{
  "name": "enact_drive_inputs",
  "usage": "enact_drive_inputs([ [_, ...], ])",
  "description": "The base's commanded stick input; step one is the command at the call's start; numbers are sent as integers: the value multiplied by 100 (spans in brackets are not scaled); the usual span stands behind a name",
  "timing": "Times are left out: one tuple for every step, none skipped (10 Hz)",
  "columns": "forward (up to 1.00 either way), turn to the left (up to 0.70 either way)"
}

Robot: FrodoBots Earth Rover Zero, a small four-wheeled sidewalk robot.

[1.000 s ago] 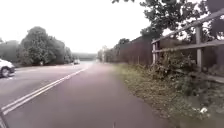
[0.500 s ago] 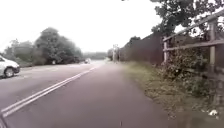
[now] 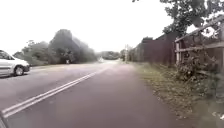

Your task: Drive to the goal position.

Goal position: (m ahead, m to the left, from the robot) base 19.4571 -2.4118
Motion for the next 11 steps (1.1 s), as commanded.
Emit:
enact_drive_inputs([
  [-100, 0],
  [-100, 0],
  [-100, 0],
  [-100, -1],
  [-100, -5],
  [-100, -27],
  [-100, -40],
  [-100, -40],
  [-100, -40],
  [-100, -40],
  [-100, -40],
])
